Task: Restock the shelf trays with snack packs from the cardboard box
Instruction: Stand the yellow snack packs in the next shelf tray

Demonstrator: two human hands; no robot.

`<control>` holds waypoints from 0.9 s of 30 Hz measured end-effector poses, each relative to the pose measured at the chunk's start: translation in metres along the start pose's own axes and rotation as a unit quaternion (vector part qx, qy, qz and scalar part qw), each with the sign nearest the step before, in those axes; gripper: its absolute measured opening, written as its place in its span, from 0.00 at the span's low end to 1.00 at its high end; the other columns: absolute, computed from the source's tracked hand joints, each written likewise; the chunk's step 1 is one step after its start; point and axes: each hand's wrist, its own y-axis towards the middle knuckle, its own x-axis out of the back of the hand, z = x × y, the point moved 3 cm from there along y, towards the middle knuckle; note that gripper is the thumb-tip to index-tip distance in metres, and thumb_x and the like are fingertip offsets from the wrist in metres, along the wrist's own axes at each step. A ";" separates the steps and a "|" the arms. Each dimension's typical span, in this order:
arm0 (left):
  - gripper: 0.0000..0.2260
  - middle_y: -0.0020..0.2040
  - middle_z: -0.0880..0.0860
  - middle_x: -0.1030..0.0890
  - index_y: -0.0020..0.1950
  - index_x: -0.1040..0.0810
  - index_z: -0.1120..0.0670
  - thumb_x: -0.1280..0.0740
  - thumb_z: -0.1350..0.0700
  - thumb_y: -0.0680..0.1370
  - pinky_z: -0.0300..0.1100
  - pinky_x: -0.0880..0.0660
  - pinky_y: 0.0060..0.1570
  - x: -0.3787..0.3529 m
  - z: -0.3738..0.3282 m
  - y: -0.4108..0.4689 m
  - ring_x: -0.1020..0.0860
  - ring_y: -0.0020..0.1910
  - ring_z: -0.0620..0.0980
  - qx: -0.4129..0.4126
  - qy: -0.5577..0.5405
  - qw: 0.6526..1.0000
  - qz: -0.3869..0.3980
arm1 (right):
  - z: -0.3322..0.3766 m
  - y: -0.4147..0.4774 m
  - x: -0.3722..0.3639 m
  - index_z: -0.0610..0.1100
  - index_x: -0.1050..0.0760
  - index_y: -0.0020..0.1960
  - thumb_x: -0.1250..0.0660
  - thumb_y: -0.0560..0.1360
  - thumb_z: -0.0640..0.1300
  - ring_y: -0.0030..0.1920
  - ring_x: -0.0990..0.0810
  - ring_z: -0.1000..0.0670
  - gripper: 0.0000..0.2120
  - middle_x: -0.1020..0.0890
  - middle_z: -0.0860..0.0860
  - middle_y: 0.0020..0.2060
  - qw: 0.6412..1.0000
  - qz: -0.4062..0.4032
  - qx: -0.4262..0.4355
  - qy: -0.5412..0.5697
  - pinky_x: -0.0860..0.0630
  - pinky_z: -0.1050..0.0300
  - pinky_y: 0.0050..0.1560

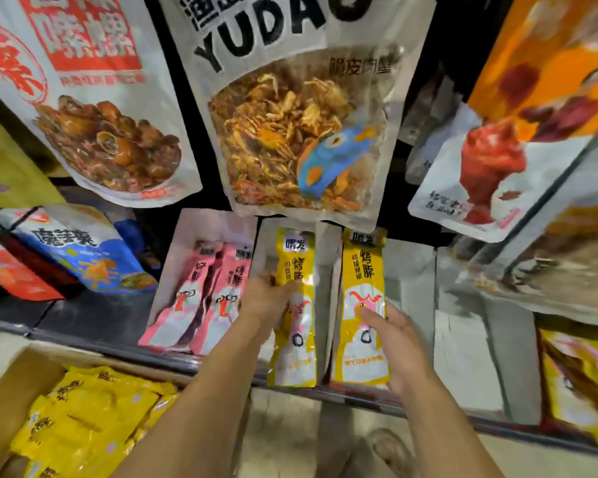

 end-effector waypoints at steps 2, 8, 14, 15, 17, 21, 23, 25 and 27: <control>0.09 0.25 0.49 0.23 0.34 0.20 0.54 0.22 0.58 0.70 0.40 0.30 0.30 -0.011 0.003 0.010 0.29 0.22 0.44 -0.028 0.011 0.999 -0.016 | -0.002 0.005 0.009 0.55 0.16 0.56 0.26 0.75 0.49 0.59 0.17 0.46 0.10 0.13 0.52 0.52 1.000 -0.012 -0.004 0.002 0.27 0.36 0.67; 0.05 0.33 0.50 0.18 0.39 0.18 0.50 0.25 0.55 0.74 0.45 0.24 0.37 -0.036 0.034 0.032 0.24 0.29 0.50 -0.026 0.031 0.999 -0.011 | -0.007 0.012 0.025 0.53 0.16 0.55 0.28 0.76 0.47 0.53 0.14 0.41 0.09 0.13 0.45 0.50 1.000 -0.008 -0.016 0.016 0.21 0.36 0.59; 0.06 0.44 0.53 0.16 0.52 0.20 0.54 0.30 0.59 0.75 0.42 0.27 0.36 -0.057 0.064 0.048 0.25 0.33 0.49 0.006 0.074 0.997 0.008 | -0.017 0.019 0.033 0.51 0.17 0.56 0.27 0.75 0.47 0.52 0.14 0.39 0.10 0.13 0.43 0.50 0.999 -0.018 -0.023 0.037 0.20 0.33 0.56; 0.06 0.44 0.53 0.16 0.52 0.20 0.52 0.31 0.59 0.76 0.43 0.25 0.38 -0.059 0.067 0.049 0.24 0.35 0.49 0.003 0.077 0.997 0.011 | -0.017 0.019 0.033 0.51 0.17 0.56 0.28 0.76 0.47 0.52 0.14 0.39 0.10 0.13 0.43 0.50 0.999 -0.019 -0.026 0.042 0.20 0.34 0.55; 0.06 0.44 0.50 0.16 0.49 0.21 0.48 0.30 0.59 0.76 0.45 0.22 0.44 -0.059 0.072 0.052 0.21 0.39 0.48 -0.015 0.089 0.996 0.007 | -0.018 0.019 0.032 0.51 0.17 0.56 0.28 0.76 0.47 0.51 0.14 0.39 0.10 0.13 0.43 0.50 0.998 -0.013 -0.028 0.051 0.19 0.34 0.54; 0.12 0.40 0.47 0.17 0.57 0.21 0.43 0.29 0.52 0.74 0.40 0.20 0.42 -0.059 0.081 0.051 0.19 0.37 0.44 -0.056 0.186 0.981 0.015 | -0.017 0.019 0.027 0.51 0.18 0.57 0.29 0.77 0.46 0.50 0.14 0.42 0.10 0.13 0.45 0.49 0.998 -0.004 -0.020 0.054 0.17 0.42 0.51; 0.18 0.44 0.50 0.19 0.60 0.23 0.37 0.28 0.46 0.72 0.48 0.20 0.49 -0.057 0.089 0.056 0.20 0.45 0.52 -0.063 0.283 0.957 0.023 | -0.016 0.019 0.024 0.51 0.18 0.58 0.29 0.77 0.46 0.48 0.13 0.43 0.10 0.13 0.45 0.49 0.998 -0.002 -0.018 0.060 0.17 0.42 0.51; 0.20 0.49 0.54 0.22 0.63 0.26 0.36 0.29 0.45 0.72 0.51 0.21 0.53 -0.056 0.089 0.055 0.21 0.49 0.57 -0.053 0.319 0.945 0.044 | -0.015 0.019 0.020 0.51 0.18 0.58 0.28 0.76 0.46 0.48 0.14 0.43 0.11 0.13 0.45 0.49 0.998 -0.004 -0.019 0.066 0.17 0.41 0.52; 0.20 0.52 0.56 0.20 0.65 0.28 0.43 0.31 0.47 0.74 0.47 0.22 0.53 -0.051 0.080 0.049 0.20 0.53 0.58 -0.059 0.312 0.946 0.064 | -0.013 0.019 0.014 0.50 0.17 0.58 0.28 0.76 0.45 0.49 0.14 0.43 0.11 0.13 0.44 0.49 0.997 0.001 -0.016 0.079 0.17 0.41 0.50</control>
